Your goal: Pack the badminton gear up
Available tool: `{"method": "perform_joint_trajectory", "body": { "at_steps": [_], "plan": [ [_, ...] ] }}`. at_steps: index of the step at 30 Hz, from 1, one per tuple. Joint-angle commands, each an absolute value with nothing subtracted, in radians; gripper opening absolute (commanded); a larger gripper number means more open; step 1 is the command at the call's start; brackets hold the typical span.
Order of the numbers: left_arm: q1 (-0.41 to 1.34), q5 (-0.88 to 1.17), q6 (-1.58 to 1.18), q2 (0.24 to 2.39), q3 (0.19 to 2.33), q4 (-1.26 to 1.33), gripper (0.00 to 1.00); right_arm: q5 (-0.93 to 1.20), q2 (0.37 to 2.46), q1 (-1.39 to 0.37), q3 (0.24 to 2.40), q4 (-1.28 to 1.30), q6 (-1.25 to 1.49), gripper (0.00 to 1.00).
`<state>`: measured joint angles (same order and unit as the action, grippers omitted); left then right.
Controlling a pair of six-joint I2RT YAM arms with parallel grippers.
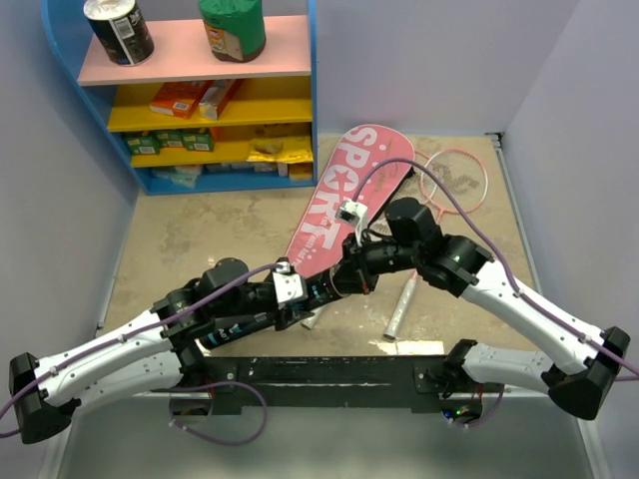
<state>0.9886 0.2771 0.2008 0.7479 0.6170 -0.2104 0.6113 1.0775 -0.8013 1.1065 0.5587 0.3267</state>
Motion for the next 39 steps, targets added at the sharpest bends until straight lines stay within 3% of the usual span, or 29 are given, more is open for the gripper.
{"method": "perform_joint_trajectory", "body": {
  "at_steps": [1,10,12,13,16,27,39],
  "plan": [
    [0.991,0.354,0.193,0.707,0.623,-0.112,0.00,0.572,1.121,-0.865,1.089,0.440,0.376,0.00],
    [0.991,0.383,0.183,0.669,0.617,-0.089,0.00,0.620,1.161,-0.953,0.989,0.207,0.480,0.00],
    [0.991,0.382,0.181,0.673,0.617,-0.090,0.00,0.618,1.154,-0.953,0.989,0.209,0.480,0.09],
    [0.991,0.382,0.179,0.675,0.617,-0.091,0.00,0.608,1.147,-0.953,0.992,0.221,0.480,0.22],
    [0.991,0.382,0.181,0.680,0.618,-0.092,0.00,0.557,1.109,-0.951,1.023,0.271,0.471,0.38],
    [0.991,0.387,0.175,0.718,0.621,-0.092,0.00,0.226,0.985,-0.942,1.224,0.575,0.408,0.61],
    [0.991,0.387,0.173,0.729,0.624,-0.095,0.00,0.003,1.049,-0.687,1.339,0.663,0.414,0.64]
  ]
}}
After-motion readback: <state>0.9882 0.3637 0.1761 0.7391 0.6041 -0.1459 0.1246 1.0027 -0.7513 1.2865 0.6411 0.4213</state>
